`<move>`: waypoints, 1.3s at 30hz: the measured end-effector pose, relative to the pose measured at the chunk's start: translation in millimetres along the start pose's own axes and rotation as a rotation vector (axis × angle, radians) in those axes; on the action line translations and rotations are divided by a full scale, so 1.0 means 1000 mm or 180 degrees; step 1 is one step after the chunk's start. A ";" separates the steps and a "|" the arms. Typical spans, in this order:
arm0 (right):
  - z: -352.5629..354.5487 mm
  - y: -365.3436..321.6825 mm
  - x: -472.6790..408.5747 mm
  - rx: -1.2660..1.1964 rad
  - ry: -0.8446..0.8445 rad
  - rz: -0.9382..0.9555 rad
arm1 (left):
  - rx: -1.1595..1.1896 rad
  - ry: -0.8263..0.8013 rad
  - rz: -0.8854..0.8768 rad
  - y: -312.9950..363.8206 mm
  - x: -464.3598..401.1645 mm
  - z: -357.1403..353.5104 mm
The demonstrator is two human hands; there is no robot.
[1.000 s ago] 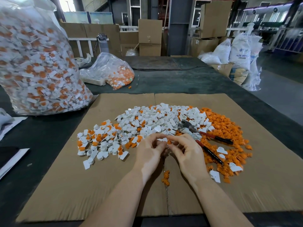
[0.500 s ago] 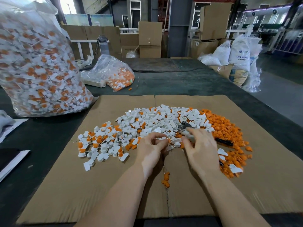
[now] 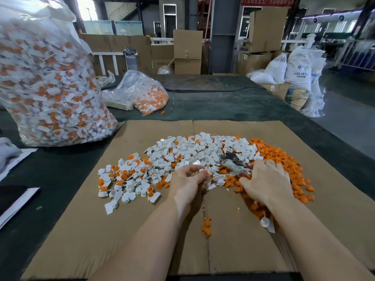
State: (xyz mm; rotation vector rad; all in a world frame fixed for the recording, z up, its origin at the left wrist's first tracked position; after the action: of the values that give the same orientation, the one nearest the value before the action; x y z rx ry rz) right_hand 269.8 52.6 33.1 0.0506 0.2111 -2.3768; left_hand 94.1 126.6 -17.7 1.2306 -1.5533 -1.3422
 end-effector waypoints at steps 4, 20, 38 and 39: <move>0.006 -0.018 0.017 -0.0542 -0.0452 0.0381 | 0.0276 0.0108 0.0125 0.001 -0.001 0.002; -0.014 -0.043 0.058 -0.1903 -0.2827 0.0379 | 0.0208 0.0556 0.0001 0.017 -0.007 0.015; -0.008 -0.036 0.050 -0.1421 -0.1306 0.0713 | 0.0186 0.0650 0.0040 0.009 0.000 0.019; -0.009 -0.030 0.045 -0.1435 -0.1189 0.0602 | 0.0067 0.0613 -0.0006 0.007 0.001 0.021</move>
State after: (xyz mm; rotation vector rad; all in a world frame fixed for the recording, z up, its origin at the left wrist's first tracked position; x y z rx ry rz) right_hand 216.0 45.1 24.1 -0.5559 0.5279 -2.0543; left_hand 72.3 131.5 -14.9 1.3332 -1.4343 -1.1740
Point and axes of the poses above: each hand's wrist, its own x-axis away from the middle knuckle, its own z-axis out of the back of the hand, y = z × x, the point moved 8 cm from there along -x, towards the middle knuckle, and after that the axes turned 13 degrees about -z, right-handed, at the moved point
